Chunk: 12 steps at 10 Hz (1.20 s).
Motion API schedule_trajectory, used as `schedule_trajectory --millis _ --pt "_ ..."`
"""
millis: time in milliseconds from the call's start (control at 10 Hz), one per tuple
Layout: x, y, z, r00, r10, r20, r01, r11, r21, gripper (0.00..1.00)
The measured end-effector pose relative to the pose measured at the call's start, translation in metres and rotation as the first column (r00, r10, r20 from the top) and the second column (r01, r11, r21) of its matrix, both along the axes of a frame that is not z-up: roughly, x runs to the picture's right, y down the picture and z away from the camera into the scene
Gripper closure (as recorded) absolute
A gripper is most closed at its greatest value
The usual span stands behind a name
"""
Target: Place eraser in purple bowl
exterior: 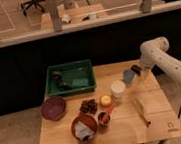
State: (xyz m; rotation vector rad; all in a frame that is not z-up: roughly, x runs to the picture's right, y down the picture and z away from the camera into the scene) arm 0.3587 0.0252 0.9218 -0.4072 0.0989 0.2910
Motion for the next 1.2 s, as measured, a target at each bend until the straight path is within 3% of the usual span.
schedule_trajectory --millis 400,700,1200 --pt "0.022 0.004 0.024 0.997 0.082 0.000 -0.082 0.9961 -0.033 0.20" --pt "0.048 0.012 0.042 0.983 0.185 0.009 -0.184 0.9806 -0.066 0.20" --pt "0.052 0.021 0.061 0.968 0.250 0.034 -0.247 0.9655 -0.083 0.20"
